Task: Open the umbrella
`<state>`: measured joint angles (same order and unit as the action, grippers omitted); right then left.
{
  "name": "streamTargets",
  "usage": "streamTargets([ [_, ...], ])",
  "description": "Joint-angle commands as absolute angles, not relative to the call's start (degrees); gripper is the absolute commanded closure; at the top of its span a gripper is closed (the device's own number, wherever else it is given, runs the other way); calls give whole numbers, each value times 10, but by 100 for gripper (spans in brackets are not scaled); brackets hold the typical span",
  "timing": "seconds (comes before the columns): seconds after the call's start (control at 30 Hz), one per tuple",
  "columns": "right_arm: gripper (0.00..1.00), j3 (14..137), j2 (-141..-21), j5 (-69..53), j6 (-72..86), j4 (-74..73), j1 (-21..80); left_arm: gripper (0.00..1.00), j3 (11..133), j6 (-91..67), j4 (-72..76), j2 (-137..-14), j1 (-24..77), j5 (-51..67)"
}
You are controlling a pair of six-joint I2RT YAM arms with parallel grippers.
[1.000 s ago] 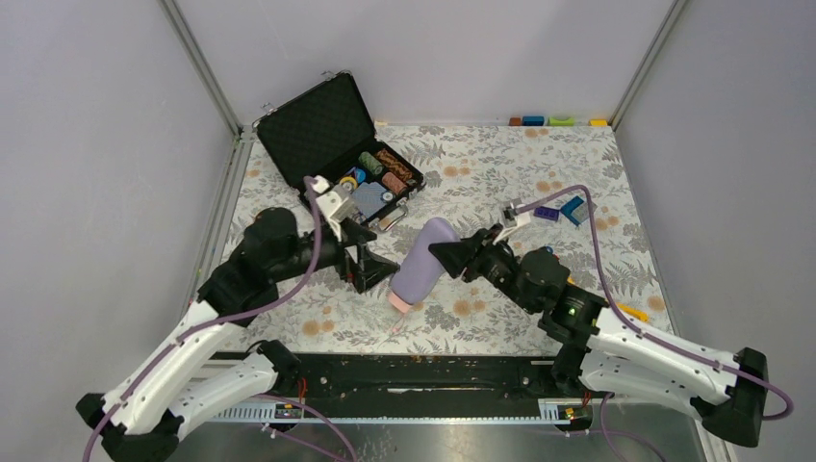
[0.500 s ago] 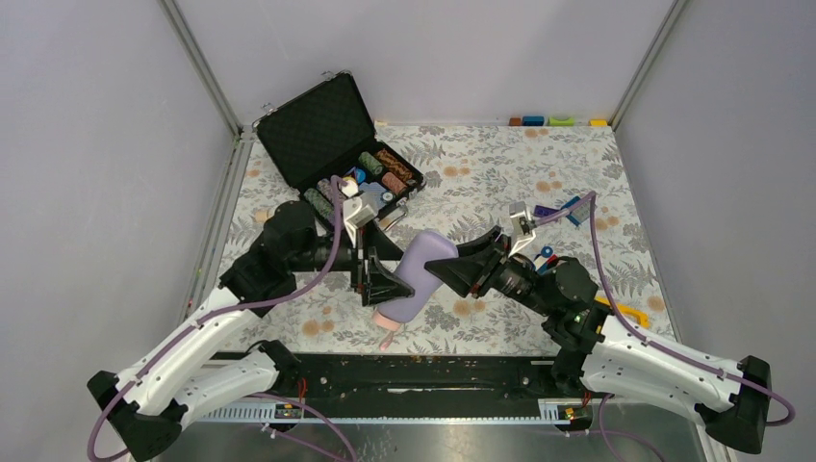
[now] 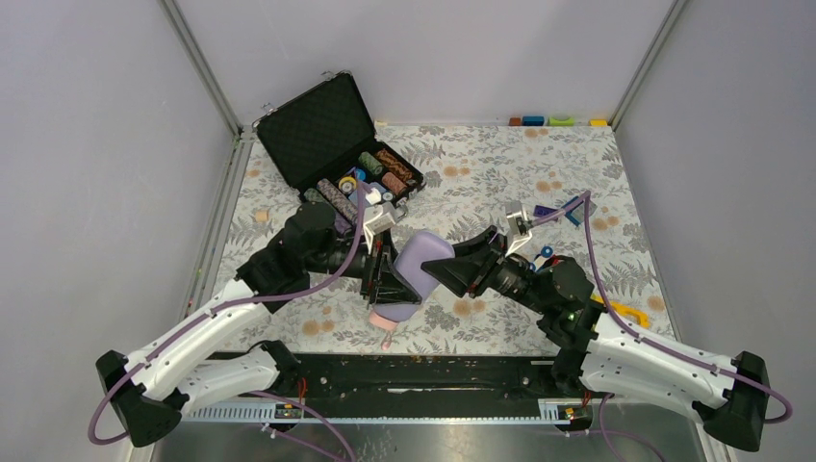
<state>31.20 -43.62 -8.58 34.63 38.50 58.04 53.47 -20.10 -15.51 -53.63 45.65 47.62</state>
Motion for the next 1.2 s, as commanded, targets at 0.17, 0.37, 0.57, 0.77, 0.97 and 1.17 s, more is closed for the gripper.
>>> streamTargets([
  [0.17,83,322,-419,-57,357,435,583,91,529,-216,-116,-540,455,469],
  [0.37,10,301,-369,-16,346,350,583,100,529,-214,-114,-512,453,390],
  [0.57,3,299,-326,-3,305,232,583,98,576,-301,-90,-504,448,286],
  [0.77,2,267,-302,-38,220,225,583,94,599,-348,-23,-515,412,312],
  [0.97,5,195,-342,-42,151,316,585,94,510,-404,124,-503,355,412],
  [1.17,7,147,-403,24,104,433,596,91,522,-380,57,-520,349,383],
])
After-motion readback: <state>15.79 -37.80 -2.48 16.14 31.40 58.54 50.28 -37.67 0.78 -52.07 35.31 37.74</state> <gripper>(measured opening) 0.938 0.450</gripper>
